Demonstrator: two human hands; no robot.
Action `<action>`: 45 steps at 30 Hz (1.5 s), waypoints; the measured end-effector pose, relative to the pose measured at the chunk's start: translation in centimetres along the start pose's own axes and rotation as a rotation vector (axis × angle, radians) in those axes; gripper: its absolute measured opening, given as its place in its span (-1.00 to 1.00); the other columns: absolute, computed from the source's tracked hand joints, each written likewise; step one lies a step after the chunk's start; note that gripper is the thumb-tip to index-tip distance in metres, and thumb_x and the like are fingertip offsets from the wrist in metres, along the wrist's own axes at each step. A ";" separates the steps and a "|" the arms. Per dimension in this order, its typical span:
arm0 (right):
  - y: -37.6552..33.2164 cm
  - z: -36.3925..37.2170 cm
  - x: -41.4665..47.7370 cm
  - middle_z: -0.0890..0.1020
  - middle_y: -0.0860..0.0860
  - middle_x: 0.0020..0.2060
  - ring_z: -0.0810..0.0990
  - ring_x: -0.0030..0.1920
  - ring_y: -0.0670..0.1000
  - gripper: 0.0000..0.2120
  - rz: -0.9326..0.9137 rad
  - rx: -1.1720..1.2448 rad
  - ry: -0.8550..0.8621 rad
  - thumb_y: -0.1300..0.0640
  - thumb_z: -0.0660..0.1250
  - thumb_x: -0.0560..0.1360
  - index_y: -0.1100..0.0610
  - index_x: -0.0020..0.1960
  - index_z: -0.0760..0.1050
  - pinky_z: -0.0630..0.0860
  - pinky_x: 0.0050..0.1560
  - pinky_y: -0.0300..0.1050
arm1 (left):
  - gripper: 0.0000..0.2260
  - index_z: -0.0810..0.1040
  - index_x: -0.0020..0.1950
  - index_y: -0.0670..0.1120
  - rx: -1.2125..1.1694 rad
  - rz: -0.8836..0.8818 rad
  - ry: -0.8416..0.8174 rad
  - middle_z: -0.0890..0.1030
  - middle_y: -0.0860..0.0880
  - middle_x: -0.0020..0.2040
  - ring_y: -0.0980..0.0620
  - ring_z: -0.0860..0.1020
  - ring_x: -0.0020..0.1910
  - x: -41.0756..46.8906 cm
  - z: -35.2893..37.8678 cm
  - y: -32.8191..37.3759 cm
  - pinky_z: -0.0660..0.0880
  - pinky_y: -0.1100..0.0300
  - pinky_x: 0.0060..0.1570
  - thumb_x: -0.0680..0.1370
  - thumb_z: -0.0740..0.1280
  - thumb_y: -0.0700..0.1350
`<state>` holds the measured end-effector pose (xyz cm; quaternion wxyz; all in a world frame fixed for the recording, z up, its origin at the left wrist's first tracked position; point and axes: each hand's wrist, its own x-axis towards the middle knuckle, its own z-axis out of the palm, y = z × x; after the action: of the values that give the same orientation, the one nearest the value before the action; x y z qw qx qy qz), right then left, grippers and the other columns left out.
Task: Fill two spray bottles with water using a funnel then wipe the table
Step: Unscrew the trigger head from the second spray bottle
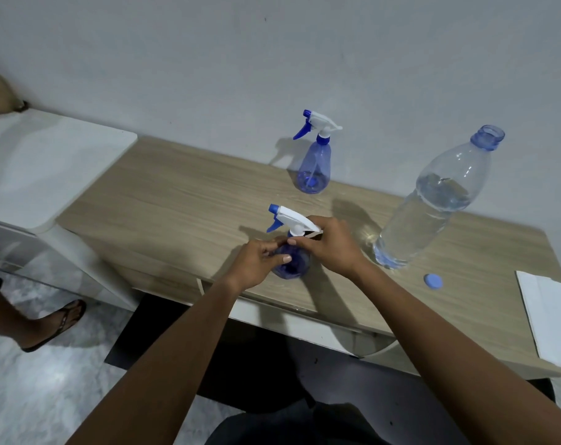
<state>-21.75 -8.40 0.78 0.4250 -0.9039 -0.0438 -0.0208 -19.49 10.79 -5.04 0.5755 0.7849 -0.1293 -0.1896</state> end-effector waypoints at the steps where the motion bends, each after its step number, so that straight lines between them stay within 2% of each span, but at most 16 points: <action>1: 0.0 -0.2 0.0 0.69 -0.07 -0.27 0.59 -0.29 -0.24 -0.86 0.002 0.016 -0.028 0.09 0.55 0.46 0.12 -0.04 0.69 0.40 -0.26 -0.35 | -0.63 0.57 0.36 -0.16 0.001 0.004 -0.001 0.65 0.00 0.22 0.13 0.58 0.24 0.0 0.0 0.1 0.46 0.45 0.15 0.55 0.42 -0.26; 5: 0.3 -1.0 -0.4 0.76 -0.01 -0.10 0.73 -0.12 -0.04 -0.78 0.025 0.111 -0.130 0.21 0.47 0.53 0.06 0.16 0.69 0.62 -0.08 -0.20 | -0.60 0.52 0.38 -0.18 -0.011 0.000 0.008 0.62 0.04 0.21 0.13 0.57 0.23 0.1 0.1 0.1 0.47 0.51 0.08 0.55 0.42 -0.27; 7: 0.4 -1.2 -0.5 0.76 0.02 -0.04 0.75 -0.07 0.02 -0.74 0.042 0.159 -0.157 0.25 0.44 0.55 0.05 0.21 0.67 0.67 -0.02 -0.12 | -0.61 0.54 0.37 -0.18 -0.021 -0.014 0.011 0.64 0.03 0.21 0.14 0.58 0.22 0.2 0.1 -0.1 0.50 0.42 0.18 0.54 0.43 -0.26; 9: 0.3 -1.3 -0.5 0.76 -0.01 -0.04 0.73 -0.06 0.00 -0.74 0.025 0.153 -0.159 0.21 0.47 0.52 0.05 0.20 0.67 0.65 -0.01 -0.18 | -0.61 0.55 0.37 -0.16 -0.021 -0.025 0.006 0.66 0.01 0.21 0.15 0.59 0.23 0.3 0.0 -0.3 0.50 0.29 0.27 0.54 0.44 -0.24; 12: -0.4 -0.9 -0.3 0.73 -0.05 -0.13 0.65 -0.14 -0.09 -0.69 0.000 0.045 -0.081 0.04 0.60 0.40 0.02 0.11 0.66 0.47 -0.16 -0.39 | -0.62 0.57 0.36 -0.13 -0.015 -0.027 -0.003 0.67 0.02 0.19 0.17 0.61 0.20 0.4 -0.1 -0.5 0.51 0.31 0.22 0.53 0.43 -0.26; 14: -0.8 -0.4 0.0 0.66 -0.08 -0.26 0.57 -0.27 -0.12 -0.66 0.008 -0.044 0.006 -0.06 0.63 0.35 0.04 0.02 0.63 0.39 -0.27 -0.38 | -0.69 0.64 0.27 -0.12 -0.020 -0.035 0.004 0.71 0.05 0.08 0.19 0.64 0.11 0.4 -0.1 -0.5 0.53 0.35 0.10 0.53 0.43 -0.27; 16: -0.9 0.2 0.3 0.59 -0.05 -0.34 0.48 -0.34 -0.08 -0.64 0.009 -0.104 0.043 -0.10 0.62 0.35 0.12 -0.10 0.58 0.33 -0.32 -0.29 | -0.75 0.67 0.20 -0.13 -0.038 -0.045 0.012 0.71 0.09 0.00 0.21 0.64 0.04 0.4 0.0 -0.4 0.52 0.38 0.03 0.53 0.43 -0.28; 19: -0.6 0.0 0.6 0.66 0.02 -0.29 0.55 -0.28 0.01 -0.69 -0.014 -0.120 0.008 -0.04 0.59 0.40 0.16 -0.09 0.60 0.36 -0.28 -0.21 | -0.71 0.63 0.26 -0.19 -0.055 -0.036 0.006 0.68 0.04 0.11 0.21 0.62 0.09 0.3 0.0 -0.3 0.49 0.45 0.04 0.54 0.42 -0.30; 22: -0.5 -0.9 0.4 0.72 -0.06 -0.19 0.63 -0.19 -0.10 -0.83 -0.048 -0.065 -0.100 0.10 0.55 0.46 0.10 0.02 0.67 0.44 -0.19 -0.25 | -0.60 0.54 0.38 -0.18 -0.064 -0.025 -0.008 0.62 0.00 0.26 0.20 0.58 0.21 0.3 0.1 -0.3 0.47 0.47 0.12 0.54 0.42 -0.29; 24: -0.2 -1.3 0.3 0.70 -0.14 -0.23 0.58 -0.25 -0.21 -0.87 -0.038 -0.028 -0.144 0.19 0.51 0.48 0.07 0.02 0.68 0.43 -0.19 -0.32 | -0.58 0.51 0.40 -0.16 -0.075 -0.036 -0.011 0.61 0.02 0.26 0.31 0.59 0.14 0.3 0.1 -0.2 0.48 0.47 0.09 0.54 0.42 -0.29; 26: 0.1 -1.6 0.3 0.68 -0.18 -0.24 0.57 -0.28 -0.25 -0.83 -0.022 -0.031 -0.166 0.23 0.47 0.49 0.05 0.05 0.69 0.42 -0.19 -0.36 | -0.58 0.51 0.40 -0.15 -0.070 -0.043 -0.007 0.62 0.03 0.24 0.39 0.58 0.07 0.3 0.1 -0.2 0.49 0.48 0.04 0.54 0.42 -0.28; 30: 0.1 -1.8 0.4 0.71 -0.14 -0.13 0.64 -0.13 -0.10 -0.77 -0.019 -0.023 -0.196 0.15 0.51 0.47 0.01 0.12 0.67 0.48 -0.11 -0.32 | -0.58 0.51 0.40 -0.13 -0.055 -0.045 0.001 0.62 0.07 0.21 0.43 0.58 0.03 0.3 0.1 -0.2 0.49 0.49 0.02 0.54 0.43 -0.26; 33: -0.4 -1.2 0.5 0.70 -0.04 -0.13 0.62 -0.12 0.00 -0.70 -0.002 -0.035 -0.140 -0.02 0.57 0.41 0.04 0.08 0.63 0.51 -0.09 -0.11 | -0.63 0.57 0.34 -0.10 -0.028 -0.044 0.000 0.67 0.09 0.13 0.37 0.61 0.05 0.3 0.1 -0.2 0.50 0.45 0.04 0.54 0.43 -0.26; 37: -0.4 -0.2 0.8 0.64 0.10 -0.24 0.54 -0.21 0.14 -0.57 0.010 -0.111 -0.043 -0.15 0.57 0.38 0.18 -0.05 0.55 0.45 -0.19 0.05 | -0.74 0.66 0.20 -0.08 -0.035 -0.061 0.013 0.70 0.15 -0.03 0.26 0.65 0.02 0.2 0.1 -0.3 0.51 0.42 0.00 0.53 0.43 -0.27; 41: -0.1 0.0 0.9 0.66 0.06 -0.24 0.58 -0.19 0.12 -0.65 0.022 -0.102 -0.043 -0.07 0.58 0.39 0.16 -0.05 0.58 0.49 -0.14 0.07 | -0.68 0.61 0.29 -0.17 -0.046 -0.033 0.002 0.67 0.06 0.15 0.25 0.61 0.12 0.1 0.1 -0.2 0.50 0.45 0.04 0.54 0.42 -0.30; 45: -0.1 -0.4 0.9 0.72 -0.01 -0.14 0.65 -0.11 0.04 -0.80 0.000 -0.102 -0.112 0.04 0.55 0.44 0.08 0.01 0.65 0.57 -0.01 0.02 | -0.60 0.55 0.38 -0.11 -0.044 -0.024 -0.026 0.66 0.03 0.23 0.16 0.59 0.24 0.3 -0.1 -0.5 0.50 0.31 0.24 0.55 0.42 -0.26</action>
<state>-20.84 -8.61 1.19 0.3754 -0.9240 -0.0664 0.0278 -19.15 10.89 -5.59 0.5884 0.7711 -0.1234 -0.2095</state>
